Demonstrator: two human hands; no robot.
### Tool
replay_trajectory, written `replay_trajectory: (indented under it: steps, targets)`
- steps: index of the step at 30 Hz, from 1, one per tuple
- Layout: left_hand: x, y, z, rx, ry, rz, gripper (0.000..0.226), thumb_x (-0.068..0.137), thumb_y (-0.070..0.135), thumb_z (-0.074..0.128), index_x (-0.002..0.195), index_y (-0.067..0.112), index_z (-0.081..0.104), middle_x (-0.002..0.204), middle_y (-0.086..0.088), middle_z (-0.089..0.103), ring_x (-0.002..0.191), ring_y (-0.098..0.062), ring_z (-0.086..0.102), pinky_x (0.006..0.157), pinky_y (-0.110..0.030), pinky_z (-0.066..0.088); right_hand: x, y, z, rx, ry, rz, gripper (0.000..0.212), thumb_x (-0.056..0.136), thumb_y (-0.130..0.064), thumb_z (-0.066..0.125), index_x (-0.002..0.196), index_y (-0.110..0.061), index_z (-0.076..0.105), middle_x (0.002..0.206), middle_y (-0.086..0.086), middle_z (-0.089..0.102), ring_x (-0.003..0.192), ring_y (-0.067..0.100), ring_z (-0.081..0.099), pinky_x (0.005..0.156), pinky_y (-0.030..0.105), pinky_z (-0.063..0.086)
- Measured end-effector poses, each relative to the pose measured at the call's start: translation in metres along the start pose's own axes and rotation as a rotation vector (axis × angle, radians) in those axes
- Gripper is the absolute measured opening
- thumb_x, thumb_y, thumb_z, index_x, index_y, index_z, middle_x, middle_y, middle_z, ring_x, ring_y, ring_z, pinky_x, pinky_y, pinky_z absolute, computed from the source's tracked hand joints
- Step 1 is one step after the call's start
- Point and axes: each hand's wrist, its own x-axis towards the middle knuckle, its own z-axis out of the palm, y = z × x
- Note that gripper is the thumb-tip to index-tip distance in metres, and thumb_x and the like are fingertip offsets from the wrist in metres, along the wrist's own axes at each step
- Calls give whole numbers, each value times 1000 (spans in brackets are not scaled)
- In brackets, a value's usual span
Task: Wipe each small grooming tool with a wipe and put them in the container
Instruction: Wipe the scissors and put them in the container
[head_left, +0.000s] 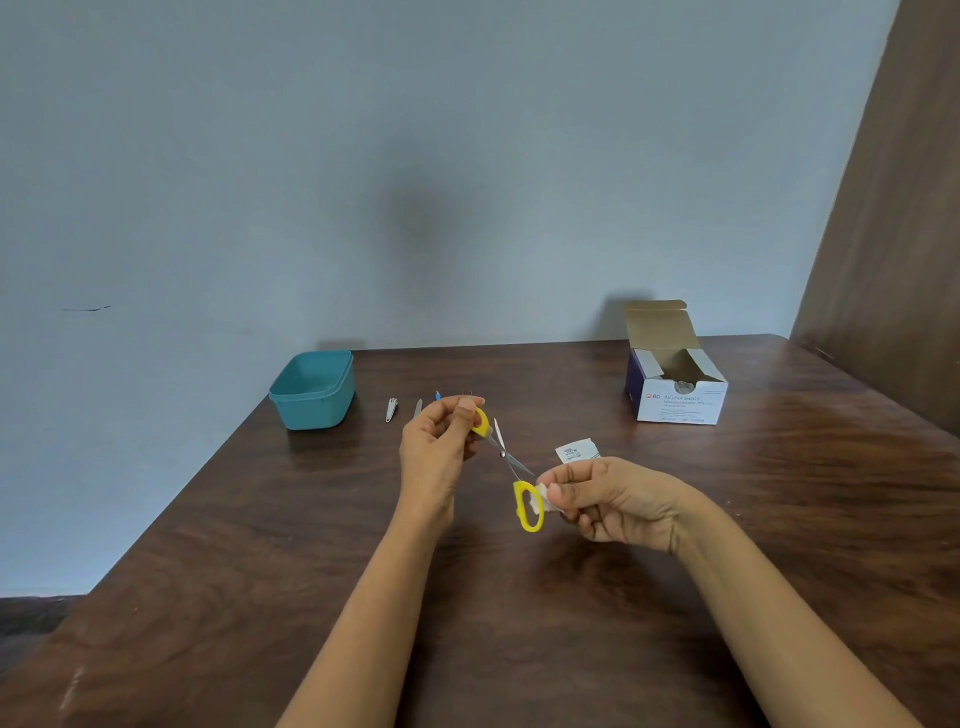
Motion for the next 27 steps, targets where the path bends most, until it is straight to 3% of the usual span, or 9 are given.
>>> replay_trajectory:
  steps: [3, 9, 14, 20, 27]
  targets:
    - [-1, 1, 1, -15, -17, -2, 14, 95, 16, 56, 94, 11, 70, 66, 6, 65, 60, -5, 53, 61, -21, 46, 2, 0, -2, 60, 90, -21, 4, 75, -8, 73, 78, -12, 73, 66, 1, 68, 54, 5, 56, 49, 13, 44]
    - [-6, -3, 8, 94, -66, 38, 13, 93, 15, 59, 92, 10, 71, 66, 7, 65, 59, -2, 57, 64, -23, 47, 3, 2, 4, 120, 127, -101, 9, 83, -6, 68, 79, -12, 74, 68, 1, 68, 56, 5, 58, 58, 16, 43]
    - [-10, -5, 11, 167, -51, 90, 9, 89, 16, 64, 89, 12, 72, 69, 0, 68, 62, -5, 62, 64, -22, 52, 1, 1, 8, -12, 140, -166, 10, 80, -7, 72, 89, -8, 74, 71, 1, 67, 56, 3, 55, 53, 14, 44]
    - [-12, -6, 12, 223, 12, 133, 7, 88, 14, 65, 88, 14, 72, 70, 0, 70, 64, -4, 64, 62, -16, 53, 2, 5, 13, -188, 243, -264, 2, 77, -11, 75, 79, -13, 75, 72, 5, 65, 61, 9, 49, 58, 19, 39]
    - [-15, -5, 11, 167, 57, 85, 9, 89, 15, 65, 92, 10, 72, 73, -1, 71, 64, -2, 66, 59, -14, 52, 5, 9, 20, -335, 312, -373, 10, 83, -9, 65, 77, -8, 73, 68, -4, 67, 61, 1, 54, 53, 9, 41]
